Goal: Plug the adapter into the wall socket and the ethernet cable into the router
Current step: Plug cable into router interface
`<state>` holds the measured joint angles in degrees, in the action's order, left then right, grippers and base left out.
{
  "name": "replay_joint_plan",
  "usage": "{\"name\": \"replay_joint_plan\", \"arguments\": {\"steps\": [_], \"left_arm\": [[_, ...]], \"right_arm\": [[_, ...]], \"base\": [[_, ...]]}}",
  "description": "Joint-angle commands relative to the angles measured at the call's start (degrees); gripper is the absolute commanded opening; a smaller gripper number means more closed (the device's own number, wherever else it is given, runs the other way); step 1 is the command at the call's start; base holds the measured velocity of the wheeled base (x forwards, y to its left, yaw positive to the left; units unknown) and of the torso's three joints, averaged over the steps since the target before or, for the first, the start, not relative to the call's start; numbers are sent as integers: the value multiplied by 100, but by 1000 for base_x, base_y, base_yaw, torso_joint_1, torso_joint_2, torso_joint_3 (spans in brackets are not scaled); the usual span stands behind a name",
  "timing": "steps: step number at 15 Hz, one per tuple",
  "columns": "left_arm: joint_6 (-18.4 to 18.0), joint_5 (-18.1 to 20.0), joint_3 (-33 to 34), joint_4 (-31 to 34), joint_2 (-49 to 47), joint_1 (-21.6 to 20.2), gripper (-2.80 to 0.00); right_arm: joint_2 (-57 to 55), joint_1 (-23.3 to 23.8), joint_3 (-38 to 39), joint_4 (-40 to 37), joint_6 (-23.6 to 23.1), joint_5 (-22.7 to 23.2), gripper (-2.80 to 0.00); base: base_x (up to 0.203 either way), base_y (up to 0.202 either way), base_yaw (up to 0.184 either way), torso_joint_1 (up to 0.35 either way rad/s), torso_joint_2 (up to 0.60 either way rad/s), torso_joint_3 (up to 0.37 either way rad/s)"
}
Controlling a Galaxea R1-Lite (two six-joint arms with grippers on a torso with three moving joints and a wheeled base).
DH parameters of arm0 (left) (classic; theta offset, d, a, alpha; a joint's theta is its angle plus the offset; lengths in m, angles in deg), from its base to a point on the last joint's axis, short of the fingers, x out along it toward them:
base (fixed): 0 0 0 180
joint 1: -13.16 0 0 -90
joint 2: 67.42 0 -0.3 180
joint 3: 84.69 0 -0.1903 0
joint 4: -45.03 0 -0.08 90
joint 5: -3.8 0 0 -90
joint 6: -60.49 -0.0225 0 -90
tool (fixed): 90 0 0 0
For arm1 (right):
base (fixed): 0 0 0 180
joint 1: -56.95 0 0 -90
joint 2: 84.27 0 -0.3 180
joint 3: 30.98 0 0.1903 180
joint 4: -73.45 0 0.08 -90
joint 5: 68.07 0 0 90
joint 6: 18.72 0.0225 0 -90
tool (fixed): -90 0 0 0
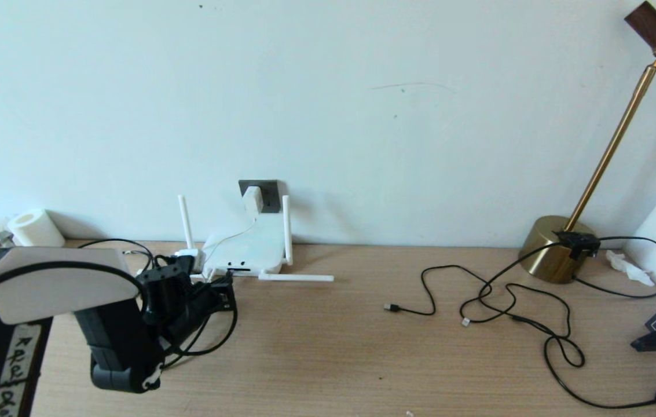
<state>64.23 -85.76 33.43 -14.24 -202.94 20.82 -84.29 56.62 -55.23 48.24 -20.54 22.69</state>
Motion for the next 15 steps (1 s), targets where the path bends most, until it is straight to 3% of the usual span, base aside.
{"name": "replay_joint_plan", "arguments": {"steps": [1,15], "left_arm": [[116,42,-182,133,-27,-1,-280],[127,70,-168,195,26,-18,-280]], "right_arm": [[2,-2,0,0,-3,3,-280],[2,-2,0,0,-3,3,-280]], "base": [[0,0,0,0,0,0],[0,0,0,0,0,0]]}}
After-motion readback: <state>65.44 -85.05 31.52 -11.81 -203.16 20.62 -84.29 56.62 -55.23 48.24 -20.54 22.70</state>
